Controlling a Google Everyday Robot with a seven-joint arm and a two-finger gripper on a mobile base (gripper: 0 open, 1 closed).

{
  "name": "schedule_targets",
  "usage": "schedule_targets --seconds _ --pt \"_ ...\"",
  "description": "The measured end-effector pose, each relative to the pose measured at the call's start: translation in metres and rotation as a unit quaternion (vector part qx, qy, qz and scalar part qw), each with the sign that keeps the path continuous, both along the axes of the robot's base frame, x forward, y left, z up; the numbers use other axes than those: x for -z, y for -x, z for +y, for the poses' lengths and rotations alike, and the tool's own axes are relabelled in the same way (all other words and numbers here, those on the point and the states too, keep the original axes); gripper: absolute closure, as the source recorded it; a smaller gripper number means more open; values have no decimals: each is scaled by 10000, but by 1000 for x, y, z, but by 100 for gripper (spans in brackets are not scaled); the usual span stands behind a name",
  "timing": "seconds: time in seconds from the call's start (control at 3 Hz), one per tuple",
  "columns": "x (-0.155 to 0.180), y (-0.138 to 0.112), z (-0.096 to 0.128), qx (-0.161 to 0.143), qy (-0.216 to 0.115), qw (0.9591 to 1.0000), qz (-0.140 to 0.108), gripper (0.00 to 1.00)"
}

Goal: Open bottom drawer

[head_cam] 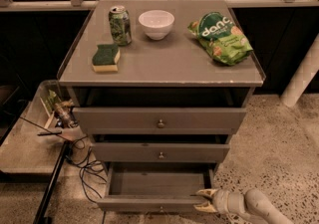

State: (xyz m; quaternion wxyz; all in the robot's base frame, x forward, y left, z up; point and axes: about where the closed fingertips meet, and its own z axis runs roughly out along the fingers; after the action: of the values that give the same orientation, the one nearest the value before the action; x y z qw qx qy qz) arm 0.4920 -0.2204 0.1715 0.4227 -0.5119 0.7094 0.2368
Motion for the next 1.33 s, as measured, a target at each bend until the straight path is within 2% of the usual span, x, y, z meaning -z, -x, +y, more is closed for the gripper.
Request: schedule_targets --seconds 0.33,0.67,1.33 --pt "0 0 0 -2 -1 10000 5 84" --pt "2 6 -3 37 -81 10000 16 100" --pt "1 13 -3 44 -111 9999 4 100"
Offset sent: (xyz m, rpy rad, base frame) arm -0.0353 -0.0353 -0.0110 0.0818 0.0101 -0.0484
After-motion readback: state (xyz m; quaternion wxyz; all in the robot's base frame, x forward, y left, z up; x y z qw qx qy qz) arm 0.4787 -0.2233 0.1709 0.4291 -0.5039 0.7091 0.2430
